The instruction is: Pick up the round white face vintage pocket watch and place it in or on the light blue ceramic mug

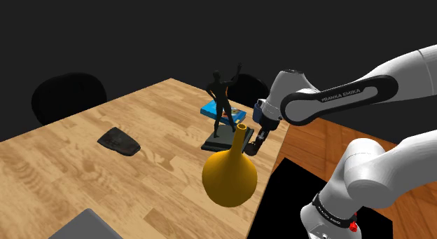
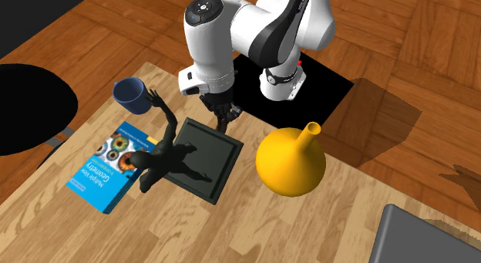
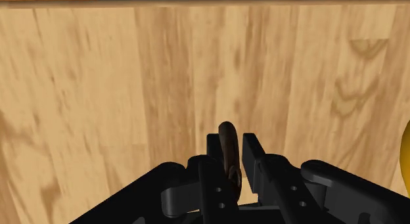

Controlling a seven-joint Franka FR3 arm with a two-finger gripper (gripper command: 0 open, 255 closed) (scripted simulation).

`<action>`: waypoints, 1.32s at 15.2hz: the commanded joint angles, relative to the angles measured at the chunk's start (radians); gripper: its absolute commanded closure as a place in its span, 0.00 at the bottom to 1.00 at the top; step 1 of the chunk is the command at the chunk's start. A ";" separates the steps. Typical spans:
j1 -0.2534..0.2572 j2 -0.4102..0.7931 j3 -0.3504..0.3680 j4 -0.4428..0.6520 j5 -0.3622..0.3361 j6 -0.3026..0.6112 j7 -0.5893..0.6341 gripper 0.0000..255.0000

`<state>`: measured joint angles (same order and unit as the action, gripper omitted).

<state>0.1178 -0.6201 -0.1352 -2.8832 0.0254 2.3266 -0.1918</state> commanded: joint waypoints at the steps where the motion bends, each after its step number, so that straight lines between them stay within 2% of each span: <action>1: 0.000 0.000 0.000 0.000 0.000 0.000 0.000 1.00; 20: -0.007 -0.135 0.023 0.184 -0.005 -0.318 0.030 1.00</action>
<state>0.1113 -0.7493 -0.1132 -2.7092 0.0207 2.0246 -0.1627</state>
